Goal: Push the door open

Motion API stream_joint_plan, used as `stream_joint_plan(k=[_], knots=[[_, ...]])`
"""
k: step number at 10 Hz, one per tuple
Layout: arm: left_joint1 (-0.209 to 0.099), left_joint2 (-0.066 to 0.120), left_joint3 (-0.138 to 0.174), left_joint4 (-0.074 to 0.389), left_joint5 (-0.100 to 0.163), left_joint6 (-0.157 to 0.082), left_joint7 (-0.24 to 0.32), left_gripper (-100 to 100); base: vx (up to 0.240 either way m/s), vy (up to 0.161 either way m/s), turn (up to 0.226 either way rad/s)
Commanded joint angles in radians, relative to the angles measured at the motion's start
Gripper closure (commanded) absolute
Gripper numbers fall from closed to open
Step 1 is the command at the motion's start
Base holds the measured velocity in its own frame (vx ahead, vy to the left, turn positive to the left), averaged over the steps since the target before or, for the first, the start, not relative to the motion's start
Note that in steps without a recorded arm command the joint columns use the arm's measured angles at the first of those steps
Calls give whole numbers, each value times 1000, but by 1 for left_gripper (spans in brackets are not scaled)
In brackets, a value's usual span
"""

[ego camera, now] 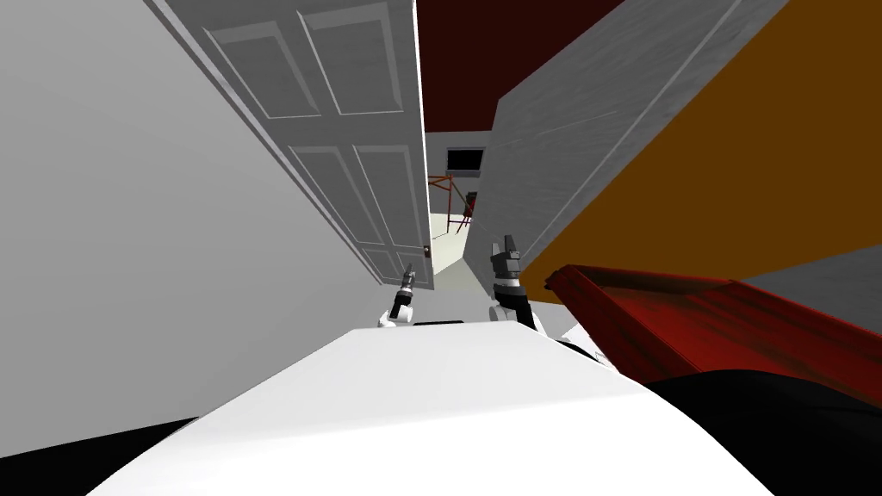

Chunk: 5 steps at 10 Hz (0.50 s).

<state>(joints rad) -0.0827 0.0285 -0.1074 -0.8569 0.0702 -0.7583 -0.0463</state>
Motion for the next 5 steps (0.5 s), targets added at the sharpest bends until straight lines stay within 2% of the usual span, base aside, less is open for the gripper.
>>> stream_joint_plan(k=[1, 5], knots=[[-19, -5, 0, 42, 3, -8, -2, -100, 84, 19, -29], [-51, -22, -3, 124, 7, -22, -8, -100, 96, 10, -40]])
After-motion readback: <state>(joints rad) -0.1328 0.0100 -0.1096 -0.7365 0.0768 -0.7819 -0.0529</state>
